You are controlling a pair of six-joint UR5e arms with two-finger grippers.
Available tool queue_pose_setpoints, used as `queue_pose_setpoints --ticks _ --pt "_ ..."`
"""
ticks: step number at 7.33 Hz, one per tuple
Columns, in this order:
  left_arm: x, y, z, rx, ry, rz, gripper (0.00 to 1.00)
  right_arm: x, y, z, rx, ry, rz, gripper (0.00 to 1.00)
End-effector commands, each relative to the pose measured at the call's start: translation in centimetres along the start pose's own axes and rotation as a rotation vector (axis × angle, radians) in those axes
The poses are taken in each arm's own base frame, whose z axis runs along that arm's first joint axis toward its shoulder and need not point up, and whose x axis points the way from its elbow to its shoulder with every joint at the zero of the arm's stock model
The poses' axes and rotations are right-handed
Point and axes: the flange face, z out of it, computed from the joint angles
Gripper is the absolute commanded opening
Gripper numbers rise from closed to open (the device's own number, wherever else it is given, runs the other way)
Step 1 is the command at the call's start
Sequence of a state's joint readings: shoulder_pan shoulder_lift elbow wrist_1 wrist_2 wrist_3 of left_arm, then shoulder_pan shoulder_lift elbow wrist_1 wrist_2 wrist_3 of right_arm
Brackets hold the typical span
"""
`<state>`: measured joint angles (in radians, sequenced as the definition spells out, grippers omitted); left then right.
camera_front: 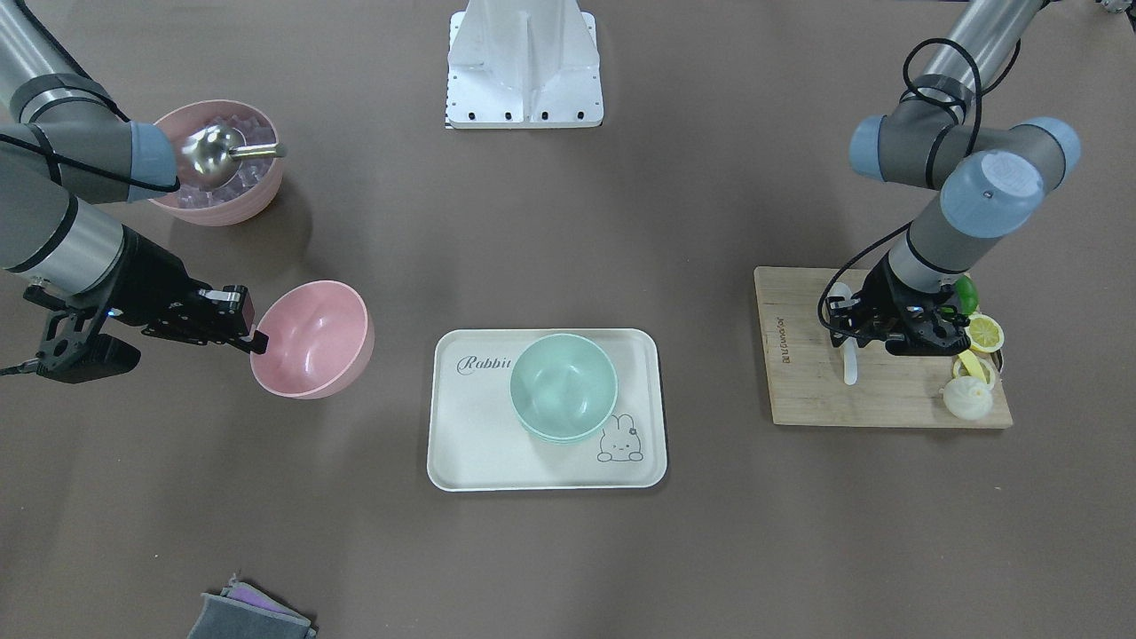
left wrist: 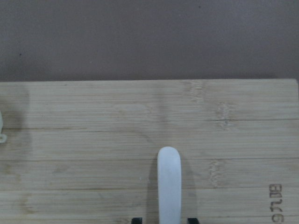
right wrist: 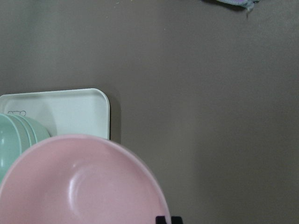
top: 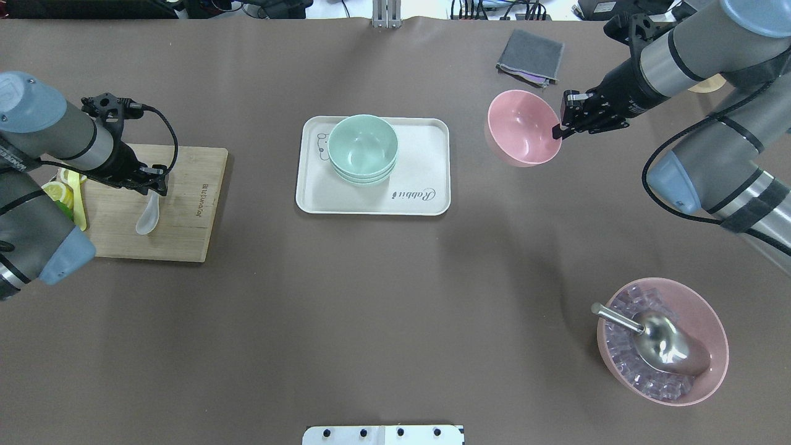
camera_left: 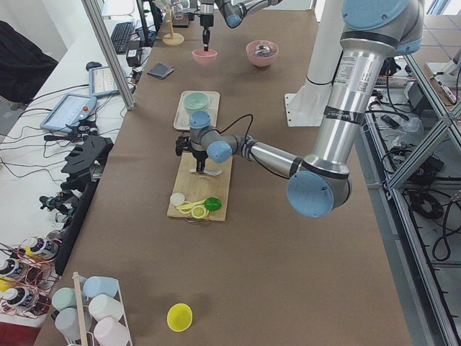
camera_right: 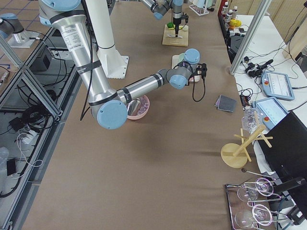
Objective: Stack pink bowl on green and place spoon
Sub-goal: 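Hold the pink bowl with the right gripper and the white spoon with the left gripper, then carry the pink bowl with the right gripper over the green bowls and lower it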
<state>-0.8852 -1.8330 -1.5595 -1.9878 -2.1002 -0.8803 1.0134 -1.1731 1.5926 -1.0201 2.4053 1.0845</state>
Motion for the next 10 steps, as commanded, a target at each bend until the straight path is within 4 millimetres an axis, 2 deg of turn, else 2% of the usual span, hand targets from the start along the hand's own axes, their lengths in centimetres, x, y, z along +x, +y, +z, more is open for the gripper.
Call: queue_pose_setpoints --ticks 1,3,7,8,10 --pt "-0.1 0.0 0.2 0.008 -0.012 -0.004 0.42 -0.4 0.0 -0.1 0.001 -0.004 -0.004 0.0" --pt "-0.1 0.0 0.3 0.009 -0.015 -0.005 0.42 -2.2 -0.3 -0.4 0.007 -0.023 0.026 0.0" --pt "0.3 0.4 0.9 -0.001 -0.016 0.003 0.42 -3.9 -0.5 -0.6 0.011 -0.038 0.045 0.0" --pt "0.4 0.4 0.8 0.001 -0.016 0.003 0.36 -4.4 -0.5 -0.6 0.01 -0.042 0.05 0.0" --pt "0.2 0.3 0.7 0.019 -0.028 0.004 0.07 -5.2 -0.4 -0.6 0.009 -0.05 0.064 0.0"
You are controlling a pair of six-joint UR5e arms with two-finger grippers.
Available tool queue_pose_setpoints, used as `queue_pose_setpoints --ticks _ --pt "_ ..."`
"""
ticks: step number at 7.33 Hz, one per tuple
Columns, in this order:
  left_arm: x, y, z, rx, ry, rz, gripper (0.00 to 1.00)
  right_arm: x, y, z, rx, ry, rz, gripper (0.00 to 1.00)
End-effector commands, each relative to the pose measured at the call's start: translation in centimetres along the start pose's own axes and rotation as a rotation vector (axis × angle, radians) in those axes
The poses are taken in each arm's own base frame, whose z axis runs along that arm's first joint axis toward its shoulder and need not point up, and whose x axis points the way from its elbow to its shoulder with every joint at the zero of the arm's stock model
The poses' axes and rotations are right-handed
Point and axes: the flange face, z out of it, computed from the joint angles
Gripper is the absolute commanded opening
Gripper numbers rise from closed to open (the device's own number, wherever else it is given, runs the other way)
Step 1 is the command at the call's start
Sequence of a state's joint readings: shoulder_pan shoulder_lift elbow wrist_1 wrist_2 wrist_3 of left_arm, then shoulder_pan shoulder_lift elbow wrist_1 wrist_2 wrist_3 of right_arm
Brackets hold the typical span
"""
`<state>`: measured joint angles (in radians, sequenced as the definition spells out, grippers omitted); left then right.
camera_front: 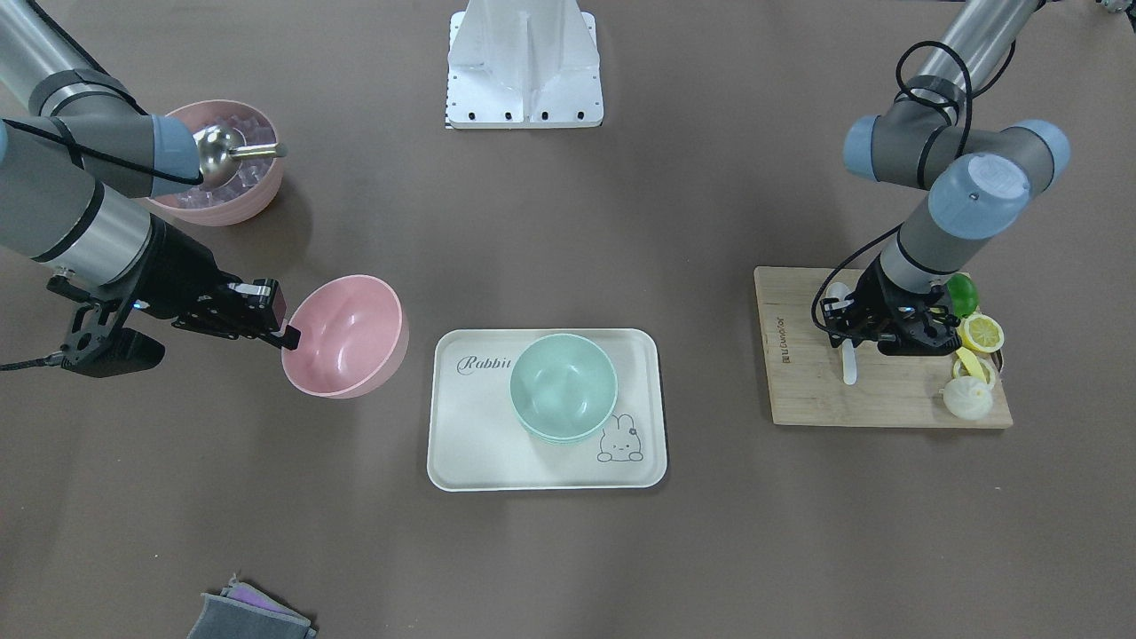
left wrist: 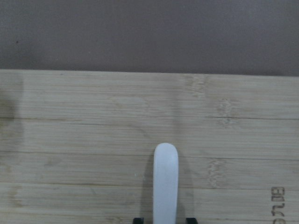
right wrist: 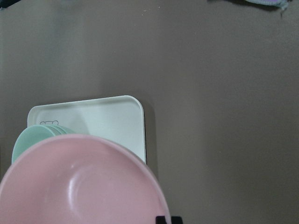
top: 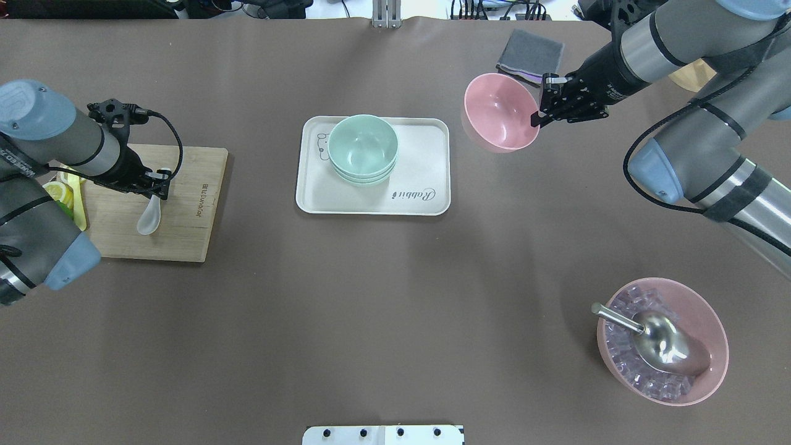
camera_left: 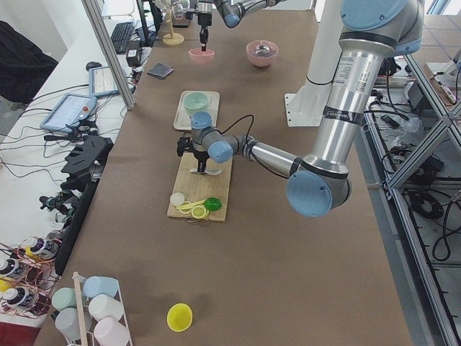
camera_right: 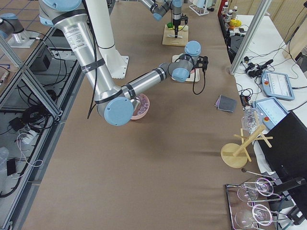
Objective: Stack pink bowl on green and place spoon
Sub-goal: 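Carry the pink bowl with the right gripper over the green bowls and lower it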
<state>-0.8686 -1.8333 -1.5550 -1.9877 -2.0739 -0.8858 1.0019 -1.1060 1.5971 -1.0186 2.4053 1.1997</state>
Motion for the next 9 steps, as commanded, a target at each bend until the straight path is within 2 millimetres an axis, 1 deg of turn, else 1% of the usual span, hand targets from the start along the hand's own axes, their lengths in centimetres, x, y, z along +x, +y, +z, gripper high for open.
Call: queue_pose_setpoints --ticks 1,3,4,5,6,7,8,9 --pt "-0.1 0.0 -0.2 0.015 -0.008 0.001 0.0 -1.4 0.0 -0.1 0.0 -0.013 0.016 0.0" --pt "0.5 -0.1 -1.9 0.027 0.018 0.012 0.0 -3.9 0.6 0.5 -0.01 -0.033 0.037 0.0" --pt "0.7 0.3 -2.3 0.004 0.044 0.013 0.0 -5.2 0.8 0.9 -0.005 -0.04 0.047 0.0" --pt "0.3 1.1 -2.8 -0.008 0.057 0.016 0.0 -6.5 1.3 2.0 0.012 -0.037 0.047 0.0" --pt "0.2 1.4 -3.2 -0.006 0.063 0.02 0.0 -8.0 1.9 3.8 0.052 -0.023 0.039 0.0" --pt "0.3 1.5 -3.2 -0.007 0.065 0.021 0.0 -10.1 1.7 5.7 0.11 -0.01 0.037 0.0" --pt "0.4 1.4 -3.2 -0.006 0.066 0.022 0.0 -13.4 0.9 7.3 0.118 -0.018 0.07 0.0" --pt "0.5 1.4 -3.3 -0.005 0.068 0.024 0.0 -15.1 0.7 9.5 0.142 -0.002 0.078 0.0"
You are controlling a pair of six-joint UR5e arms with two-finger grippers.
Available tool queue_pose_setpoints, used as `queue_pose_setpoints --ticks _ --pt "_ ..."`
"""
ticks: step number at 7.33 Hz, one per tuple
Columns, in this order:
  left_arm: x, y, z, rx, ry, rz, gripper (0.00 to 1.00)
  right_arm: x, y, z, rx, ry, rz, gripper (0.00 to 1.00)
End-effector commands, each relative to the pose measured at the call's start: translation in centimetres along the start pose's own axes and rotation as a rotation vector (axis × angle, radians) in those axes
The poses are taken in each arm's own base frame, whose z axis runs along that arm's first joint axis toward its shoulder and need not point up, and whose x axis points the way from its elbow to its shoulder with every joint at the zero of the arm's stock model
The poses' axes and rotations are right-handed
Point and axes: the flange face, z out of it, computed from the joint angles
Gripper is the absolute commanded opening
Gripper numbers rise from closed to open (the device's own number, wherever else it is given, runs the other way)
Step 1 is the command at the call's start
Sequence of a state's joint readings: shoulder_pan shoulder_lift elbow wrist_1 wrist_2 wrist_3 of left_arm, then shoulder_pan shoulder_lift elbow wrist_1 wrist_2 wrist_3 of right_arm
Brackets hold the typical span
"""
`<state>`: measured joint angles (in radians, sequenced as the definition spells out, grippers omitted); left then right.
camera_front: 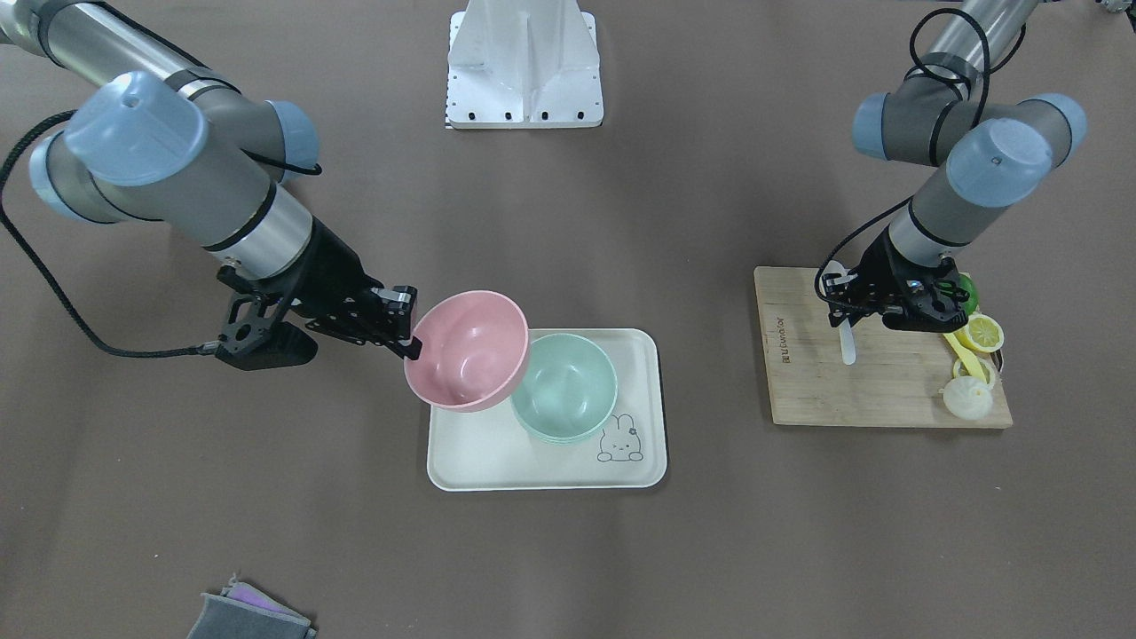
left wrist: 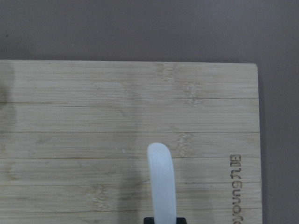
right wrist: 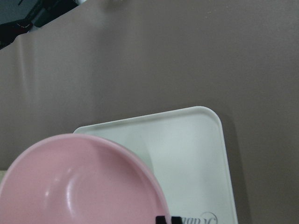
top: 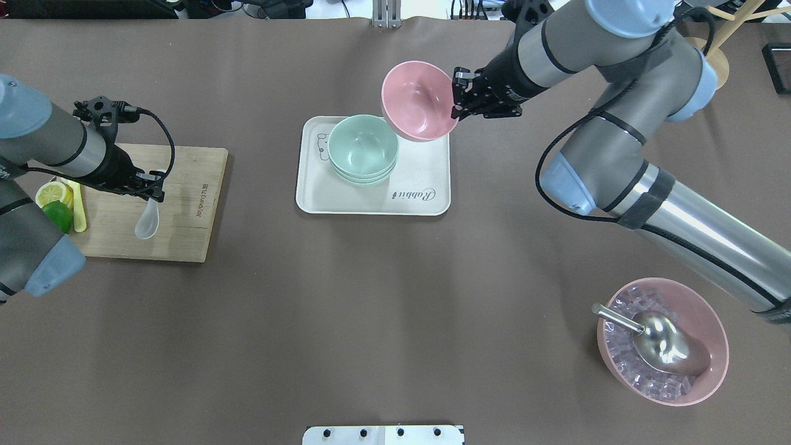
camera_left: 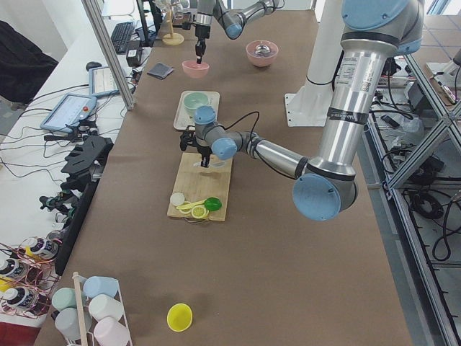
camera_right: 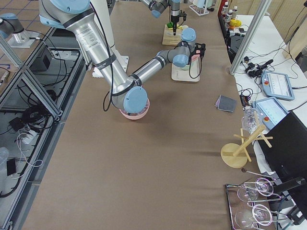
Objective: Stack pink bowl on green and place spoon
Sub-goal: 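Carry the pink bowl with the right gripper over the green bowls and lower it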
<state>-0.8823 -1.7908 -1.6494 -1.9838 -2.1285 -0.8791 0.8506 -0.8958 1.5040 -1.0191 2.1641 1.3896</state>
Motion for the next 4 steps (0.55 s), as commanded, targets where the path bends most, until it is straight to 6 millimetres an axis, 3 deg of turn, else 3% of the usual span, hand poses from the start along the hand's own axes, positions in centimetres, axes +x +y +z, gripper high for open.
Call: queue_pose_setpoints --ticks 1,2,3,4 --pt "0.0 0.0 0.0 0.0 0.002 0.001 0.0 -4.3 -0.1 3.9 0.048 0.016 0.013 0.0" --pt "0.0 0.0 0.0 0.0 0.002 0.001 0.0 -6.0 -0.1 5.3 0.051 0.021 0.031 0.0" --pt "0.1 0.0 0.0 0.002 0.004 0.003 0.0 -6.4 1.0 7.3 0.063 0.012 0.018 0.0" --pt "0.1 0.0 0.0 0.001 0.004 0.004 0.0 -6.9 1.5 7.5 0.061 0.003 0.072 0.0"
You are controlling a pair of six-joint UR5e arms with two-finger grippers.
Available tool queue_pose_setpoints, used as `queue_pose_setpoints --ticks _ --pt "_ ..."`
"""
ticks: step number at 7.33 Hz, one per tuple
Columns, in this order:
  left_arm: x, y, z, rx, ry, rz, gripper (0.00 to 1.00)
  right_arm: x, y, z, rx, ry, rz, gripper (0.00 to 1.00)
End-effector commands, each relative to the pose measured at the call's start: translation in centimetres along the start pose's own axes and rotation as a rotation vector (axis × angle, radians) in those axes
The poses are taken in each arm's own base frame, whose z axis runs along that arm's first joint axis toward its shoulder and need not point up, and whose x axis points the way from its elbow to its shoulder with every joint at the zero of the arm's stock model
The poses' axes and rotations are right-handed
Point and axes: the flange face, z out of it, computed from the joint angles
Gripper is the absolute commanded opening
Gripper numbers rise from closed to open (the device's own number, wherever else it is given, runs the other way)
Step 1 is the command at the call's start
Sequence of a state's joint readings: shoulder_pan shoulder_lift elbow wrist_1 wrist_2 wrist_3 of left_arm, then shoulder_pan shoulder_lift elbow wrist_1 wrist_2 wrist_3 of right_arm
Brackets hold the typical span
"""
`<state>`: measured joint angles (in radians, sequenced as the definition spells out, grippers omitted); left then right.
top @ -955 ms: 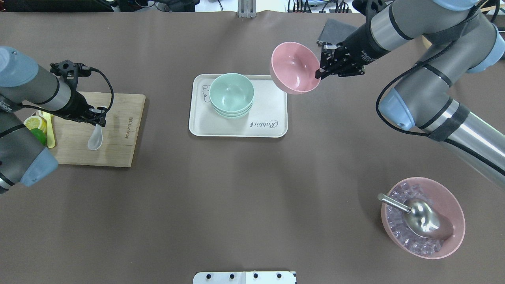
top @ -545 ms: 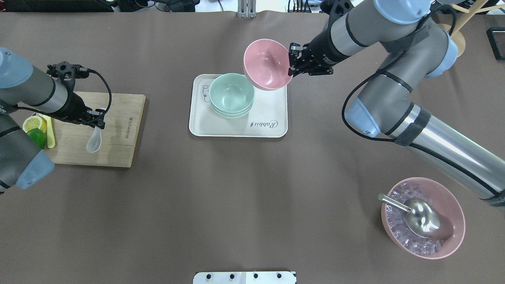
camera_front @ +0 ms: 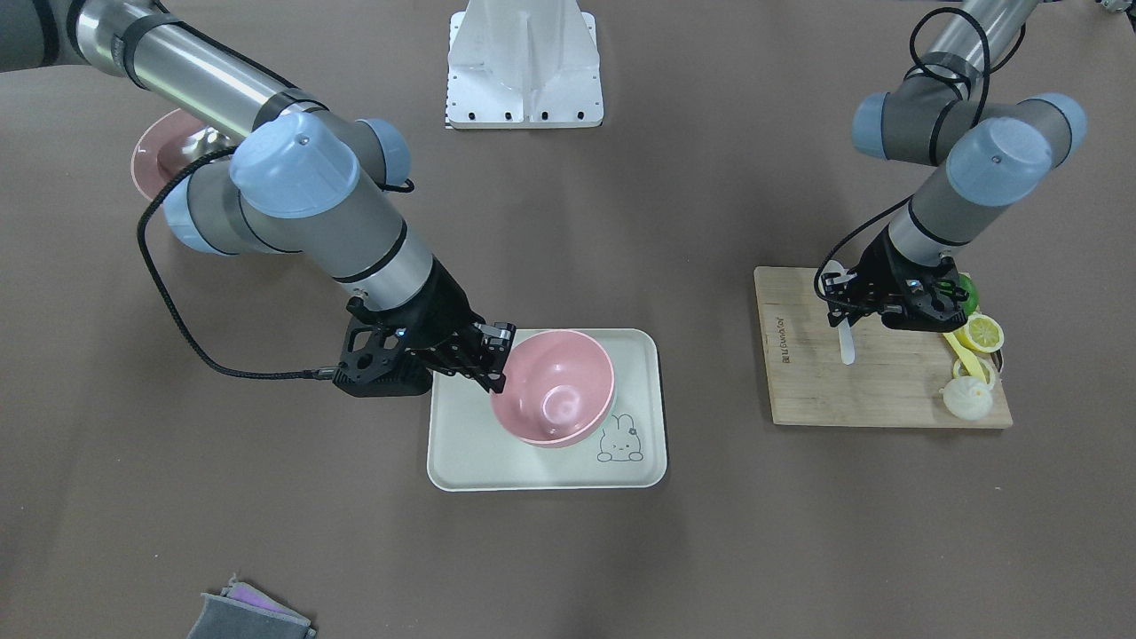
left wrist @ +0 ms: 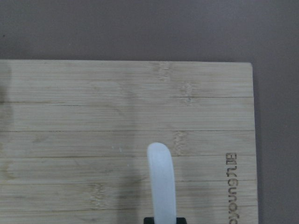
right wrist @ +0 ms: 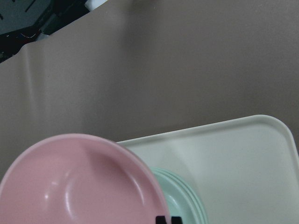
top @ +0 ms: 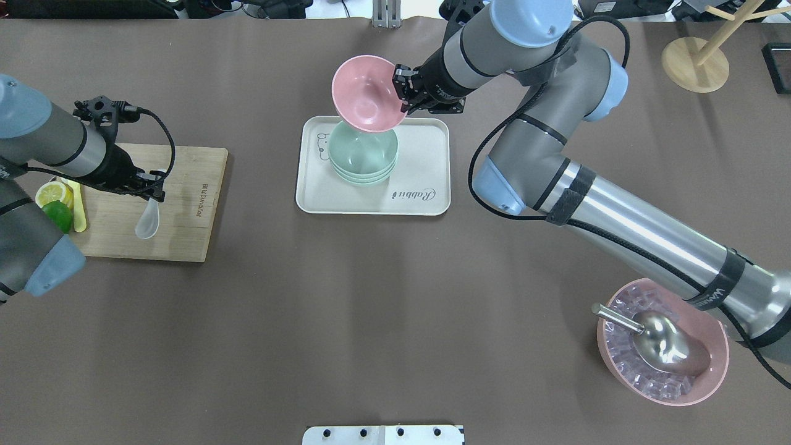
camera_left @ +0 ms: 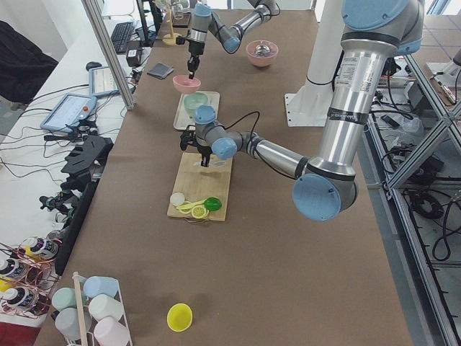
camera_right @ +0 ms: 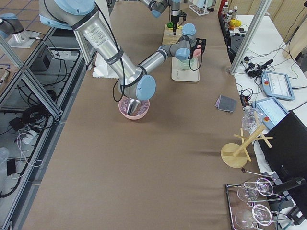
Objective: Stack pink bowl on green and place spoon
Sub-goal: 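Carry the pink bowl with the right gripper over the green bowls and lower it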
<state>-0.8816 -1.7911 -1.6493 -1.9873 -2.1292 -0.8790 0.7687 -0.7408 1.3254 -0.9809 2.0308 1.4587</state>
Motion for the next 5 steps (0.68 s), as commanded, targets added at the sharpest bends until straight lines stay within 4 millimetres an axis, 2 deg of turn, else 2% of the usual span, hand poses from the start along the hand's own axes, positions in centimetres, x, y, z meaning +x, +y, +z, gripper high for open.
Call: queue_pose_setpoints --ticks 1,2,5 --pt "0.1 0.0 0.0 0.0 0.001 0.001 0.0 -0.8 1.6 1.4 -0.008 -0.007 0.06 0.0" --pt "0.2 0.0 0.0 0.001 0.002 0.002 0.0 -0.9 2.0 1.4 -0.016 -0.006 0.066 0.0" --pt "0.0 0.0 0.1 0.001 0.0 0.0 0.0 0.4 2.6 2.5 -0.035 0.03 0.091 0.0"
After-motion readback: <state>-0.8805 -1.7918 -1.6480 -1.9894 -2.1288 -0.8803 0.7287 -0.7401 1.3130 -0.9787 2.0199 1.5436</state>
